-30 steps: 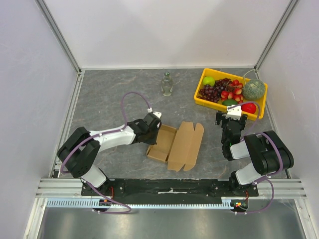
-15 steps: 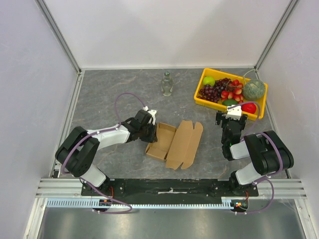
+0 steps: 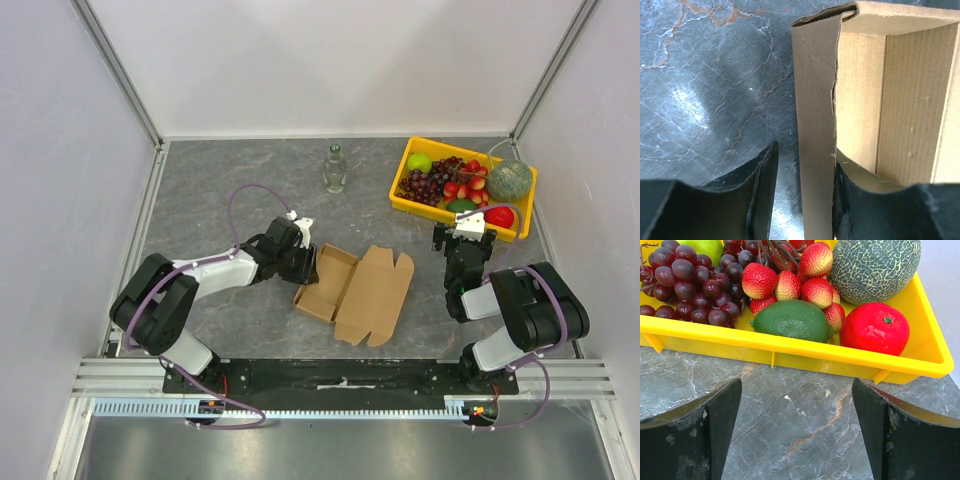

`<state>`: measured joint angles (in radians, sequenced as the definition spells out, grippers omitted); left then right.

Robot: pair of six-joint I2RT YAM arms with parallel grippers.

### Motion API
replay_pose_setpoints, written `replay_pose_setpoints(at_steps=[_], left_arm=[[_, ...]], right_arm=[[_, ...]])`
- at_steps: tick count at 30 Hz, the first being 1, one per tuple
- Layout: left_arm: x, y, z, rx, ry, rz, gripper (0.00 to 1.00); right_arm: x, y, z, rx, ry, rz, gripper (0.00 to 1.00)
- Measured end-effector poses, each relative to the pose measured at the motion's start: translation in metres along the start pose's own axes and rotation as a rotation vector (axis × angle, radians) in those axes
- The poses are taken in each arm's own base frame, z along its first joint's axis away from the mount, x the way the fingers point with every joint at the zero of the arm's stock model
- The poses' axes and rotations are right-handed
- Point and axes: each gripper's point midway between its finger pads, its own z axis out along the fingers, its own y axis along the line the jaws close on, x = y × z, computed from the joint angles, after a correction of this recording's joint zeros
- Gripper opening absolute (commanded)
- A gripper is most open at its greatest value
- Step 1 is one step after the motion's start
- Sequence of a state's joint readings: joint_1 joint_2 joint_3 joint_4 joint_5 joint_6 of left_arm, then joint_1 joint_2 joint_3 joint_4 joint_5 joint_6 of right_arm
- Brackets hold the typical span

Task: Fold the paper box

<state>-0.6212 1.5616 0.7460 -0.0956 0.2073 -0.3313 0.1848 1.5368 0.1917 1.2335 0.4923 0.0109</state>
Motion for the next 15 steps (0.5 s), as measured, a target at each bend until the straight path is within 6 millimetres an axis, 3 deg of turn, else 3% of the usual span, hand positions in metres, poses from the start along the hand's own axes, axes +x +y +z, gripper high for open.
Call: replay_pose_setpoints(at_steps=[6, 11, 15], left_arm=[[-0.006, 0.002, -0.006, -0.019, -0.024, 0.009, 0.58], [-0.015, -0.004, -0.014, -0.002, -0.057, 0.019, 0.74], [-0.028, -0.012, -0.028, 0.011, -0.092, 0.026, 0.75]], right_arm=[[0.000, 0.000, 0.000, 0.000, 0.000, 0.000, 0.98], [0.000, 0.000, 0.000, 0.000, 0.000, 0.000, 0.98], [0.000, 0.000, 0.000, 0.000, 0.000, 0.000, 0.98]])
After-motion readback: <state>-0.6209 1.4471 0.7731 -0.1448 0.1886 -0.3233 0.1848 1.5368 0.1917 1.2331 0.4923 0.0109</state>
